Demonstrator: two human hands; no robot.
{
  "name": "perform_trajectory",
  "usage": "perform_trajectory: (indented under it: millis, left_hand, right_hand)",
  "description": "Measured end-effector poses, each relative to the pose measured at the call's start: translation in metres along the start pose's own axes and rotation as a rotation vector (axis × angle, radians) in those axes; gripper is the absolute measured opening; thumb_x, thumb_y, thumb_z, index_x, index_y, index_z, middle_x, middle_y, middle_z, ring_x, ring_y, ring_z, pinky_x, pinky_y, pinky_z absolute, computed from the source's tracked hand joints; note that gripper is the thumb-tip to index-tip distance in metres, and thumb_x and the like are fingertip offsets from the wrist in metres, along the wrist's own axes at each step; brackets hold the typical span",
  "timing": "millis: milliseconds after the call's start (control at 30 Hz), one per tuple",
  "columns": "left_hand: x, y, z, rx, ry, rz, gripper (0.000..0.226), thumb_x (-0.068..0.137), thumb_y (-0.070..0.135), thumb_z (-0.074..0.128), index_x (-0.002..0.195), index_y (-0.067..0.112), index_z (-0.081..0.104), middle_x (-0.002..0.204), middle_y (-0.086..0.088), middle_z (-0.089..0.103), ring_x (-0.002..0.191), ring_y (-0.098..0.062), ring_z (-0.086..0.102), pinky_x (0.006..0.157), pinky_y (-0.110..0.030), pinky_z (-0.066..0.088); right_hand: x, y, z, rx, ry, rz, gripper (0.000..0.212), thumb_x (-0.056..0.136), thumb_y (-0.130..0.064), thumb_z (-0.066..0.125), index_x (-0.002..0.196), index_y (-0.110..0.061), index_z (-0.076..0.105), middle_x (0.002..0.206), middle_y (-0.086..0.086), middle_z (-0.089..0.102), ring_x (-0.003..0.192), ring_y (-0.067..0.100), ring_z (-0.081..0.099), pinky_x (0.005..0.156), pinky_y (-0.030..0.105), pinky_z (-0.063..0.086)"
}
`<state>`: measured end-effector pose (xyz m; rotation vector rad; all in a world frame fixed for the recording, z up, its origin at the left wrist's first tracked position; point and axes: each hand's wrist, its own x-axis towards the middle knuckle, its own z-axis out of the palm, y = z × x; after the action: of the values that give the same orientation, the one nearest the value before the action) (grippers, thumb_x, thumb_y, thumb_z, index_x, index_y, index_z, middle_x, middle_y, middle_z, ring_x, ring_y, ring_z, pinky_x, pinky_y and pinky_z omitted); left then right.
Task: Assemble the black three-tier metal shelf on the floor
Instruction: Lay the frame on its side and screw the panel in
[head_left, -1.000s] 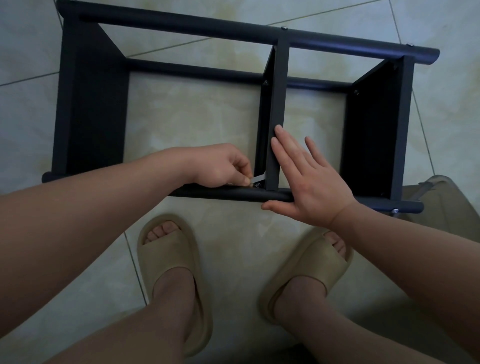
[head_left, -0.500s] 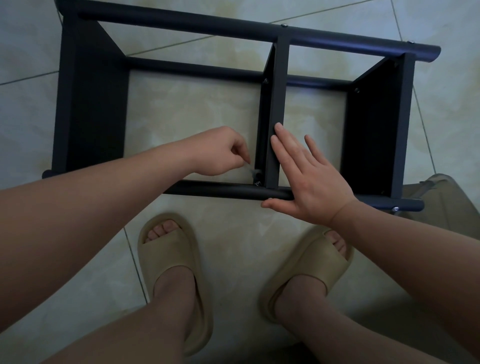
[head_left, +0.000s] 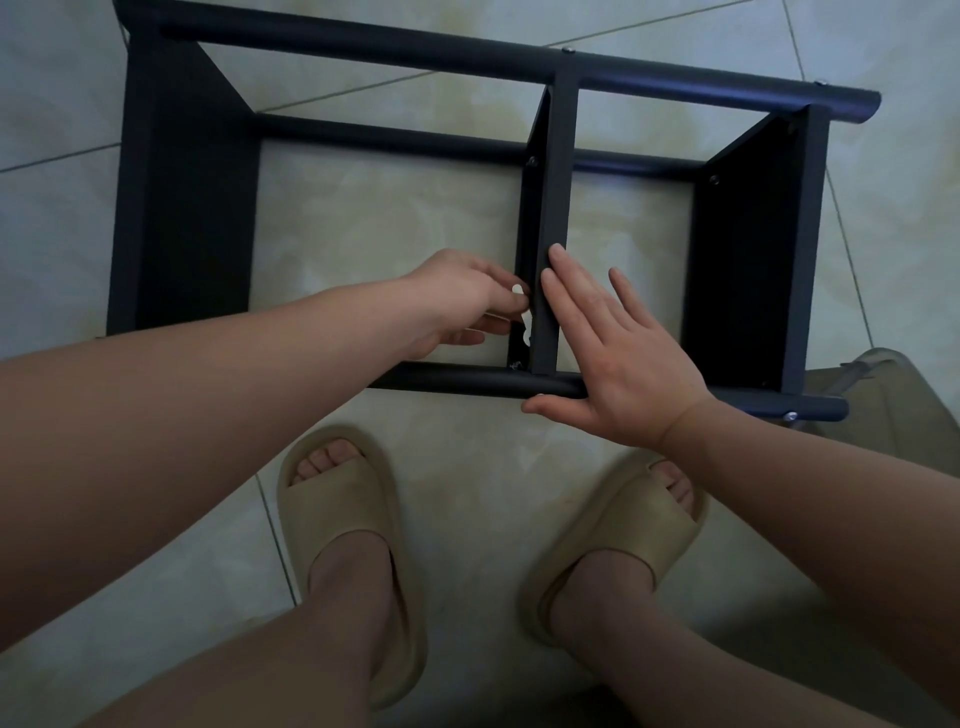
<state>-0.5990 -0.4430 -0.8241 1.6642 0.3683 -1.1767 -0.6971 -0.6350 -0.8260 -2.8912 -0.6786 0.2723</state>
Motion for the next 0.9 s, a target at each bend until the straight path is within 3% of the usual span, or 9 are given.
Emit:
perform_trajectory:
  millis: [300, 900]
  left_hand:
    - [-0.0013, 0.0056, -0.0022, -0.081, 0.011, -0.008, 0.01, 0.094, 0.025, 0.069, 0.103, 0.022, 0.07, 0.085, 0.004, 0.076, 0.082, -0.011, 0.072, 0.074, -0.028, 0.049]
    - [-0.0025, 0.0027, -0.0038, 0.064, -0.018, -0.053, 0.008, 0.094, 0.028, 0.068, 0.099, 0.023, 0.072, 0.079, 0.008, 0.076, 0.085, -0.013, 0.07, 0.074, -0.03, 0.049]
  right_hand:
    - [0.001, 0.0002, -0.001, -0.015, 0.004, -0.001, 0.107, 0.091, -0.078, 0.039, 0.159, 0.002, 0.017, 0.169, 0.017, 0.008, 0.156, 0.027, 0.015, 0.125, 0.054, 0.017]
    - [0.0037, 0.0005, 0.0001, -0.004, 0.008, 0.001, 0.107, 0.09, -0.077, 0.04, 0.159, 0.001, 0.017, 0.169, 0.017, 0.008, 0.156, 0.028, 0.015, 0.124, 0.055, 0.018]
